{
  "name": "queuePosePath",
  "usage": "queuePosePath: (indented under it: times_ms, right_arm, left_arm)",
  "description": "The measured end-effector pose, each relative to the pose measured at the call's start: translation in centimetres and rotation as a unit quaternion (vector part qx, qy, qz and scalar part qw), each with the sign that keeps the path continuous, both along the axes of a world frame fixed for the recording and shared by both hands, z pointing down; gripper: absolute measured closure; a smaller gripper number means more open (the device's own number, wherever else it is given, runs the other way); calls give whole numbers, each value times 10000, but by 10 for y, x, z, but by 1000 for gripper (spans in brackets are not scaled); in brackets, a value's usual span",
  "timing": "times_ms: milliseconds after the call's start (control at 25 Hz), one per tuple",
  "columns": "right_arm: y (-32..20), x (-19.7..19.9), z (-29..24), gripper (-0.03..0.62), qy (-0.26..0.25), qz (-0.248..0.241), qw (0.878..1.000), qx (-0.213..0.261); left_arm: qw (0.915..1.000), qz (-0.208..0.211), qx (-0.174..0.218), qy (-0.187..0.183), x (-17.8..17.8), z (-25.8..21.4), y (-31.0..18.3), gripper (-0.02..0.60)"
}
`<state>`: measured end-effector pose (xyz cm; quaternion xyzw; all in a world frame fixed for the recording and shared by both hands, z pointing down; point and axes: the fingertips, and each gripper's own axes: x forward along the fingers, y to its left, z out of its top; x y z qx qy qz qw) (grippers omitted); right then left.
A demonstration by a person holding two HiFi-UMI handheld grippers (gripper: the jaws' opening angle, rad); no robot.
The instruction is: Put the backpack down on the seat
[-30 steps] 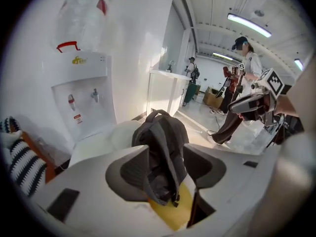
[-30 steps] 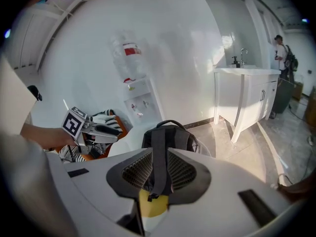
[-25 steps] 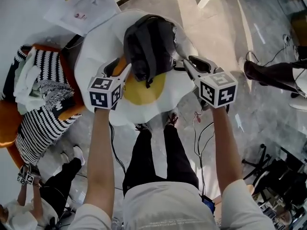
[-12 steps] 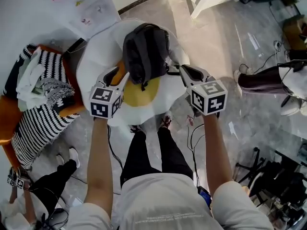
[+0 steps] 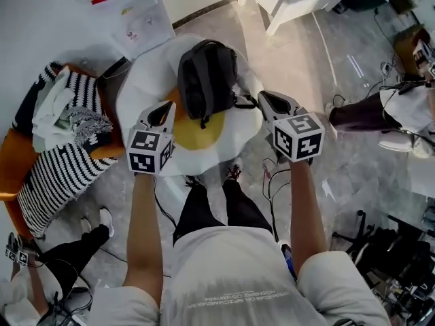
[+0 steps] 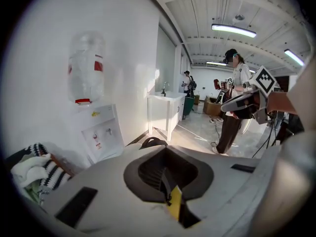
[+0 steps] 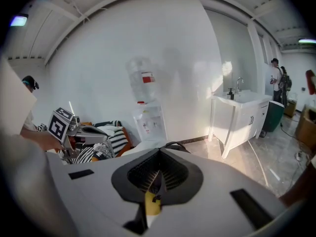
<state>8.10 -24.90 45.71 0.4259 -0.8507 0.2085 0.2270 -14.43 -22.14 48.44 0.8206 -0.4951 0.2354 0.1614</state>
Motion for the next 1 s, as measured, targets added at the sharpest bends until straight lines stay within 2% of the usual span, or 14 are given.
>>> queuePosePath:
  times_ms: [160, 320, 480, 640, 800, 1000]
  right_arm:
    - [12, 3, -25, 591, -107, -14, 9998, 146]
    - [22, 6, -54, 591, -179, -108, 9991, 357]
    - [25, 14, -83, 591, -143, -21, 9979, 632]
    - [32, 18, -112, 591, -274, 22, 9962, 831]
    - [35, 23, -140, 591, -371, -44, 9942, 1005]
    - [43, 23, -169, 591, -384, -158, 9916, 1229]
  left_arm:
    - [9999, -91, 121, 22, -2, -23, 11, 581]
    - [9995, -31, 302, -108, 1, -47, 20, 581]
    - [9986, -41, 527, 91, 6, -77, 27, 581]
    - [9977, 71, 676, -62, 19, -98, 44, 581]
    - [9959, 74, 903, 40, 29, -128, 52, 581]
    - [9925, -90, 1202, 211, 24, -166, 60, 581]
